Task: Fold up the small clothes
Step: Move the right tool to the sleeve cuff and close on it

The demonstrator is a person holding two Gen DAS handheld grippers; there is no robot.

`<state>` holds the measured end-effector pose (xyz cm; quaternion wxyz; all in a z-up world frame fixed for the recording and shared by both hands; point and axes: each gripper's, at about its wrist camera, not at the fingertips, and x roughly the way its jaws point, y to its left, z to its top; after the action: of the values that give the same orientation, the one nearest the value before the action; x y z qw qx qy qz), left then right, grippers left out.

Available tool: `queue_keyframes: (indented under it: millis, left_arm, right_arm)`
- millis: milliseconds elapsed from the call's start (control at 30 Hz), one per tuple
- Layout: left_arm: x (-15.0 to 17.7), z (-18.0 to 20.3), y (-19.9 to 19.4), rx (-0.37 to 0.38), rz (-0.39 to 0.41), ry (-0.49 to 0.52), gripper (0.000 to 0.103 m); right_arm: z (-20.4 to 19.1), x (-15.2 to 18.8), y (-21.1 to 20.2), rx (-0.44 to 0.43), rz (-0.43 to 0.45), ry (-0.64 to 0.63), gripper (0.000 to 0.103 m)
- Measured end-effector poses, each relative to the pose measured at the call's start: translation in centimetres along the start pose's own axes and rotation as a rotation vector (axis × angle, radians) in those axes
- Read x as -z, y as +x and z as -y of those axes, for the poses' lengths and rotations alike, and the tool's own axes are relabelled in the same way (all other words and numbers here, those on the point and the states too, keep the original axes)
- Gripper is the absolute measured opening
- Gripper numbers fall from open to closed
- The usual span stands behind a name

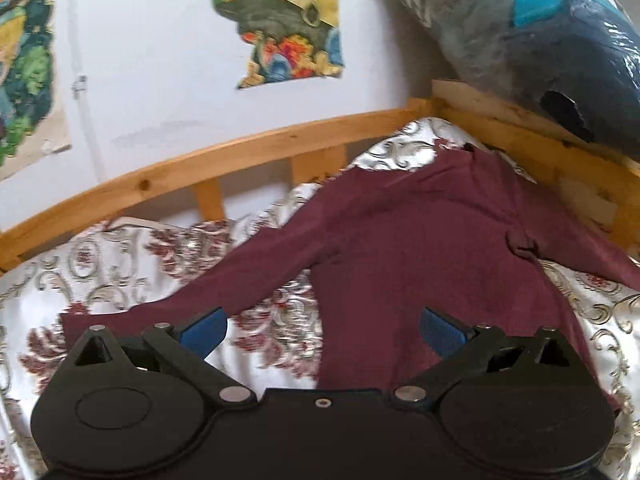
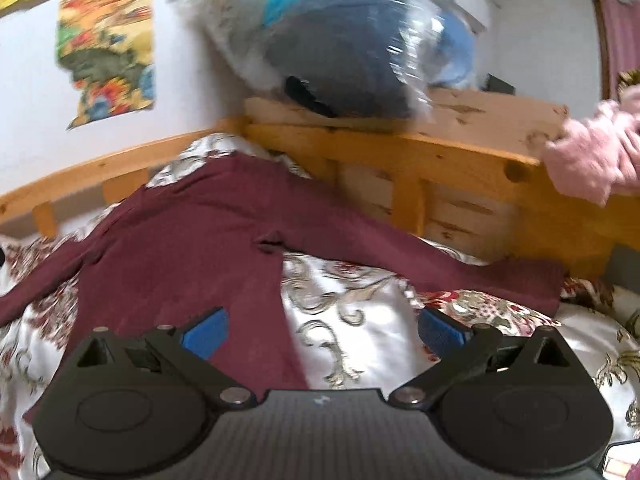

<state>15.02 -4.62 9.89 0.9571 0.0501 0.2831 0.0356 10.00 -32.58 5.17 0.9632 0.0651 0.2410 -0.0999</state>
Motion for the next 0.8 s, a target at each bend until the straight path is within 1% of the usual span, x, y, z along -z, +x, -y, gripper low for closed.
queue_keyframes:
  millis: [100, 233, 367, 533, 600, 633, 700, 800]
  left_arm:
    - [-0.3, 1.4, 1.1, 0.029, 0.001, 0.020, 0.102]
    - [-0.6, 2.9, 3.2, 0.058, -0.004, 0.058, 0.102]
    - [-0.8, 3.8, 6.1, 0.098, -0.014, 0.051, 0.102]
    - [-0.2, 4.9, 11.3, 0.114, -0.042, 0.025, 0.102]
    - [0.0, 5.3, 13.1, 0.114, -0.086, 0.011, 0.102]
    - [0.2, 5.4, 13.9, 0.128, -0.107, 0.003, 0.102]
    - [0.4, 5.4, 15.0, 0.150, -0.135, 0.000, 0.102]
    - [1.0, 5.6, 15.9, 0.157, -0.154, 0.020, 0.102]
  right_arm:
    - [1.0, -0.2, 0.6, 0.034, 0.014, 0.032, 0.103]
    - [2.2, -0.6, 1.4, 0.058, 0.051, 0.072, 0.103]
    - [3.4, -0.7, 2.3, 0.090, 0.095, 0.117, 0.103]
    - [4.8, 0.3, 3.9, 0.219, 0.154, 0.168, 0.103]
    - [5.1, 0.5, 5.0, 0.281, 0.171, 0.154, 0.103]
    - [5.4, 0.4, 5.7, 0.318, 0.168, 0.152, 0.103]
    - [6.1, 0.0, 7.1, 0.368, 0.134, 0.182, 0.103]
    - [7.8, -0.2, 8.5, 0.396, 0.113, 0.249, 0.103]
